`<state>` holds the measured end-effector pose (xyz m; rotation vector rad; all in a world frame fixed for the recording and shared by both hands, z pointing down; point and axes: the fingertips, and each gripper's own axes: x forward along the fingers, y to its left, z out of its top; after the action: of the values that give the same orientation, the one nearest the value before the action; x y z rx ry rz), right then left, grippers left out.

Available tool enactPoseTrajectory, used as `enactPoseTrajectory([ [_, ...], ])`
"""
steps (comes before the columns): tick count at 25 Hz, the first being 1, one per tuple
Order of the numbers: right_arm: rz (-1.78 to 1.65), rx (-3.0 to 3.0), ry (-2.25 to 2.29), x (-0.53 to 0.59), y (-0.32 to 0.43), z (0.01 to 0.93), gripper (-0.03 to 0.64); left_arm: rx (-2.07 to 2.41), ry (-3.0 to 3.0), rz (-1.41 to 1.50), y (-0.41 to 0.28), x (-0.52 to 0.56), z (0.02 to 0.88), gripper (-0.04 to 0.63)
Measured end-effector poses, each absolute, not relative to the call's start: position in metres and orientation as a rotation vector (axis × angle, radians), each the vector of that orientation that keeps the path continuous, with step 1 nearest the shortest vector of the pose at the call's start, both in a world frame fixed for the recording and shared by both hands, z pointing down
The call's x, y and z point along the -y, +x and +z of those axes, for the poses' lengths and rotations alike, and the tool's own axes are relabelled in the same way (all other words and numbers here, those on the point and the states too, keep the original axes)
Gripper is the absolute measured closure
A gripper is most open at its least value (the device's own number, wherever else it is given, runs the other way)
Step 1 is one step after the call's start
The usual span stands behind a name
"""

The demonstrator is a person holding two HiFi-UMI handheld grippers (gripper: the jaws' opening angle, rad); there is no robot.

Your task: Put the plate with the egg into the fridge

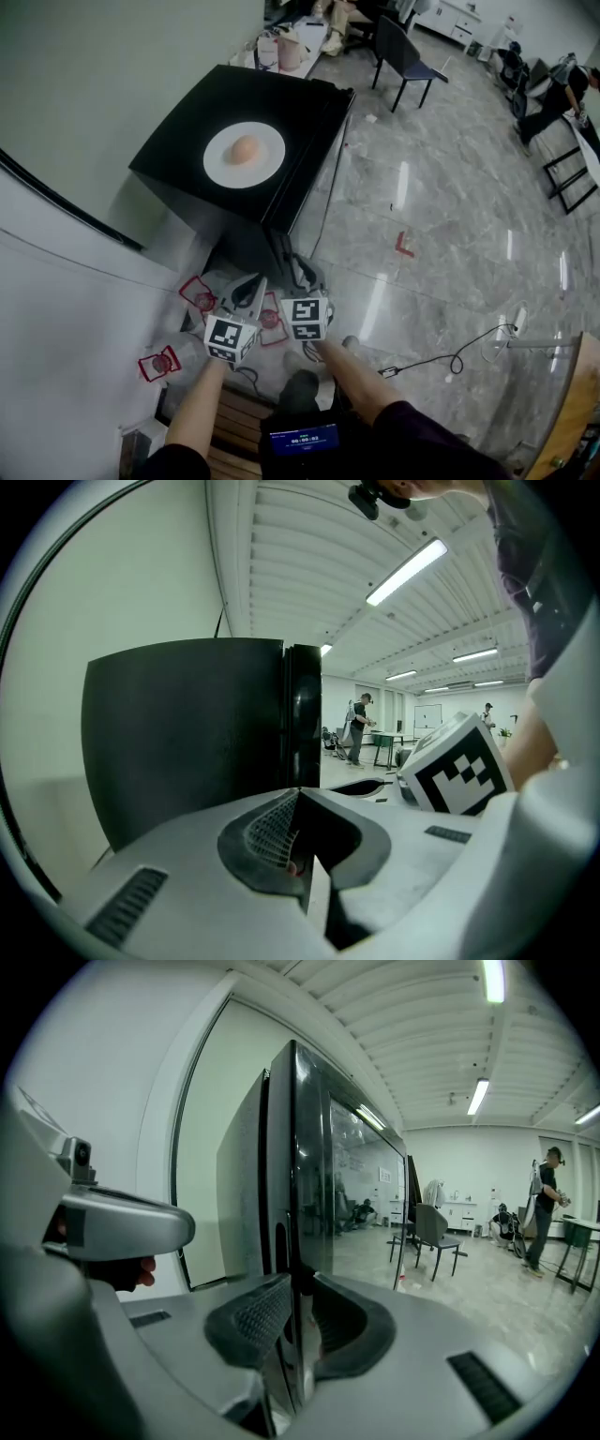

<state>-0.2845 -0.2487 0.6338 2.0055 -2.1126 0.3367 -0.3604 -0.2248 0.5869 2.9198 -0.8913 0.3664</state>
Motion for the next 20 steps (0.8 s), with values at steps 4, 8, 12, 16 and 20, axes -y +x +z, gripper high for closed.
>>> enactPoseTrajectory([
  [4,0.335,2.134,1.977,0.249,-0.284,0.634,0.538,0.8,2.963,0.39,-0.341,0.227,0.586,0.584],
  [8,0.356,2.122,1.993,0.249,-0.283,0.637,0.541,0.762,2.988,0.399,-0.331,0.235,0.585,0.584],
  [12,0.363,2.127,2.006,0.249,-0.282,0.636,0.543,0.735,3.008,0.412,-0.325,0.239,0.588,0.584],
  [16,0.355,2.106,2.066,0.232,-0.261,0.632,0.552,0.717,2.997,0.397,-0.322,0.24,0.588,0.584],
  [20,0.33,2.143,2.039,0.199,-0.219,0.631,0.56,0.61,3.019,0.406,-0.298,0.23,0.593,0.584],
])
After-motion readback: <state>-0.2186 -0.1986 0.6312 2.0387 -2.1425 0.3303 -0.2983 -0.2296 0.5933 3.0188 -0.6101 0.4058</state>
